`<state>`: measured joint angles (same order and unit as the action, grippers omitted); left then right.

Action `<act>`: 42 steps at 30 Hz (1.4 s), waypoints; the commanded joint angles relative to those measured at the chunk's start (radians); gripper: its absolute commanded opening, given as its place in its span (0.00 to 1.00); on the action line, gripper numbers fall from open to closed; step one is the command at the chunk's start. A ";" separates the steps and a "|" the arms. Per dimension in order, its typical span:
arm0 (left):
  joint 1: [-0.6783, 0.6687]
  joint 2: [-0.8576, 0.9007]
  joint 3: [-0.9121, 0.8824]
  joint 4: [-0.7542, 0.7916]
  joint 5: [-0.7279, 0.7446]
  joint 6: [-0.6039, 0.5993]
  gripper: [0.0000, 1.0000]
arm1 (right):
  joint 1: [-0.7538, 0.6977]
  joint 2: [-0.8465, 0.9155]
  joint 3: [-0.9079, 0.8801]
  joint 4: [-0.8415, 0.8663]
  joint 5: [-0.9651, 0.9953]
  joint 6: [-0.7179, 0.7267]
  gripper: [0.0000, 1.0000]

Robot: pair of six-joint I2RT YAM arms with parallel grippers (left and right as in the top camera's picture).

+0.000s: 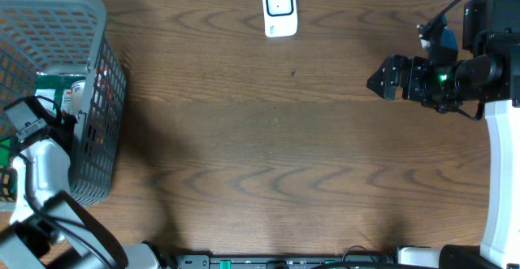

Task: Scan the item barcode
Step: 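Reach the left gripper into the basket and grasp the orange Kleenex pack, then lift the Kleenex pack out and carry it toward the table center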

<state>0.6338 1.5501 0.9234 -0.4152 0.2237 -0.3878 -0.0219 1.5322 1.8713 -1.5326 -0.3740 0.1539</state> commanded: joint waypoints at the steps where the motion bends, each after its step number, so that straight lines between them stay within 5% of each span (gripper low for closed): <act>1: -0.002 -0.101 0.004 0.010 0.004 0.005 0.07 | 0.013 0.001 0.019 -0.001 -0.008 0.014 0.99; 12: -0.002 -0.437 0.055 0.003 -0.060 0.006 0.07 | 0.013 0.001 0.019 -0.001 -0.008 0.014 0.99; 24: -0.074 -0.402 0.631 -0.467 -0.059 0.175 0.07 | 0.013 0.001 0.019 -0.001 -0.008 0.014 0.99; 36: -0.609 -0.262 0.749 -0.690 -0.104 0.253 0.08 | 0.013 0.001 0.019 -0.001 -0.008 0.014 0.99; 42: -0.909 -0.058 0.712 -0.721 -0.250 0.150 0.08 | 0.013 0.001 0.019 -0.001 -0.008 0.014 0.99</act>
<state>-0.1780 1.4094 1.6596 -1.1282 0.0776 -0.1810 -0.0219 1.5322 1.8717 -1.5326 -0.3740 0.1570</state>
